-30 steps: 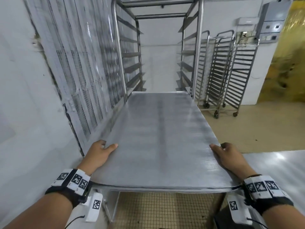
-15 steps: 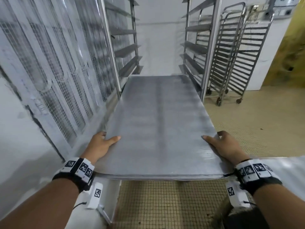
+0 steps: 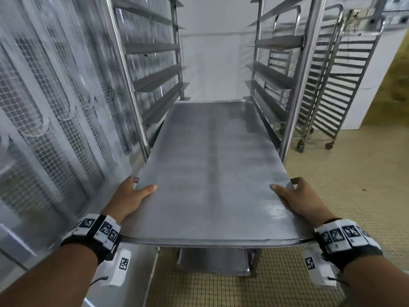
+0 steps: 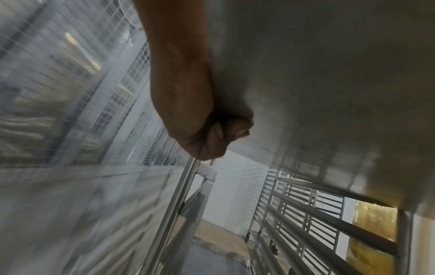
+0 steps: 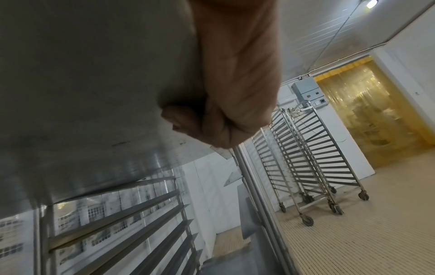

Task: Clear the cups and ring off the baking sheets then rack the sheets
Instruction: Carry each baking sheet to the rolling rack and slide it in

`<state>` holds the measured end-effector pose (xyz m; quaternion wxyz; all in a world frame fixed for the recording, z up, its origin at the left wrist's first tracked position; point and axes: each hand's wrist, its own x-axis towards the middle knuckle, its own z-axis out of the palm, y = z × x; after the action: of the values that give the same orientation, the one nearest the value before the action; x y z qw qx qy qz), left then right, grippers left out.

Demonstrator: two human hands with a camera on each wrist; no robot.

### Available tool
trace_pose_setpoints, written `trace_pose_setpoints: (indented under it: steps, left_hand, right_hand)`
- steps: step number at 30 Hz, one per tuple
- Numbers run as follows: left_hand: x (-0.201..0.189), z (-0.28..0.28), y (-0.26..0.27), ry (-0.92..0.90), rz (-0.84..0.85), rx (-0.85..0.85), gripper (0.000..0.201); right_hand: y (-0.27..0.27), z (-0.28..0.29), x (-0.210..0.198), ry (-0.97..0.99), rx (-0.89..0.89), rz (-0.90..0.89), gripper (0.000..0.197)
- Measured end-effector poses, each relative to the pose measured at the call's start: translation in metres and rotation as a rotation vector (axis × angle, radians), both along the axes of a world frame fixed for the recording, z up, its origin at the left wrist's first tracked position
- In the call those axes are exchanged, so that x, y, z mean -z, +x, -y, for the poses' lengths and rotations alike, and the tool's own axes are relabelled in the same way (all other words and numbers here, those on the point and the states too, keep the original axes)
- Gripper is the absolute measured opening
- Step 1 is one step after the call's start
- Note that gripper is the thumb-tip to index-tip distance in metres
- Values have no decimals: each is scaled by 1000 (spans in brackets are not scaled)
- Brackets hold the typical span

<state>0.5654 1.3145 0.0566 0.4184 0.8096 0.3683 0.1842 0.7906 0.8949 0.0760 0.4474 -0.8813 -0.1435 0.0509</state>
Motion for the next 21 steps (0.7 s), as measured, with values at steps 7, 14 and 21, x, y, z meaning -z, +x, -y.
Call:
trace_pose_setpoints:
  steps: [7,14,21]
  left_hand:
    - [-12,-36,60,-46,81,48,82]
    - [-28,-72,105,-18,96,151,52]
    - [-42,-69,114,113,-8,194,47]
  right_hand:
    - [63,-37,-7,-6,28,-18,64]
    - [88,-67,-27,-22,-35,5,40]
    - [108,-76,-16,-79,16,29,51]
